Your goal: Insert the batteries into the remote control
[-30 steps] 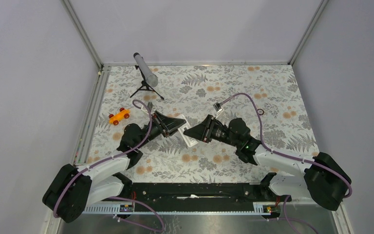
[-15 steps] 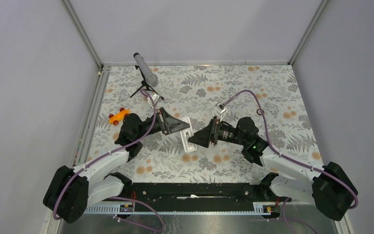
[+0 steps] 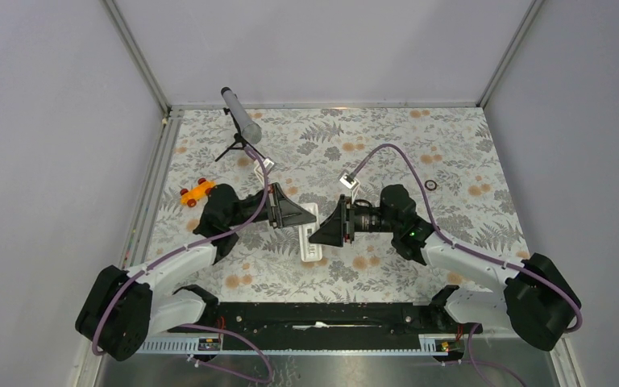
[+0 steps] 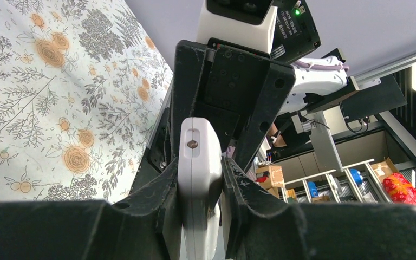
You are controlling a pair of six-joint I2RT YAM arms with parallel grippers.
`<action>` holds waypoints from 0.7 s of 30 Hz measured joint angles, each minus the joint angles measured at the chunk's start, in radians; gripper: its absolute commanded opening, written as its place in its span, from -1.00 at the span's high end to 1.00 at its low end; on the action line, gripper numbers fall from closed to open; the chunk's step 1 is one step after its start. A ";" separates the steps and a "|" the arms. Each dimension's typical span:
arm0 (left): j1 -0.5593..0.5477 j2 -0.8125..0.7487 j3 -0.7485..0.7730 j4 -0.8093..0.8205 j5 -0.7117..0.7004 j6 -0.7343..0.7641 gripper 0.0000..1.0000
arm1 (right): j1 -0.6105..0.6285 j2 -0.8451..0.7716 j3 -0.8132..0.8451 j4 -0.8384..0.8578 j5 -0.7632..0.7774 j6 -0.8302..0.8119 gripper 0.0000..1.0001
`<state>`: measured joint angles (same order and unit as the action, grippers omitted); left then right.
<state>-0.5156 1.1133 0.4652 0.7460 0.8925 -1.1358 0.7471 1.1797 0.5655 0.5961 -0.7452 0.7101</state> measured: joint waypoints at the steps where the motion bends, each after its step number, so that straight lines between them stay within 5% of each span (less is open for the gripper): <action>1: 0.001 0.003 0.000 0.005 0.000 -0.001 0.89 | 0.000 0.005 0.000 0.010 -0.001 0.007 0.25; 6: 0.006 0.004 0.000 0.033 -0.005 0.020 0.55 | 0.000 0.014 -0.005 0.034 0.023 0.055 0.74; 12: 0.006 0.008 -0.018 0.034 -0.033 0.019 0.06 | 0.001 0.050 -0.059 0.158 0.043 0.111 0.87; 21: 0.003 -0.003 -0.046 -0.013 -0.130 0.049 -0.36 | 0.000 0.067 -0.083 0.159 0.132 0.135 0.96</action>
<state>-0.5121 1.1103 0.4194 0.7330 0.7624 -1.0870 0.7471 1.2469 0.4828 0.7551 -0.6136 0.8455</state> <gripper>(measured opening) 0.619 0.317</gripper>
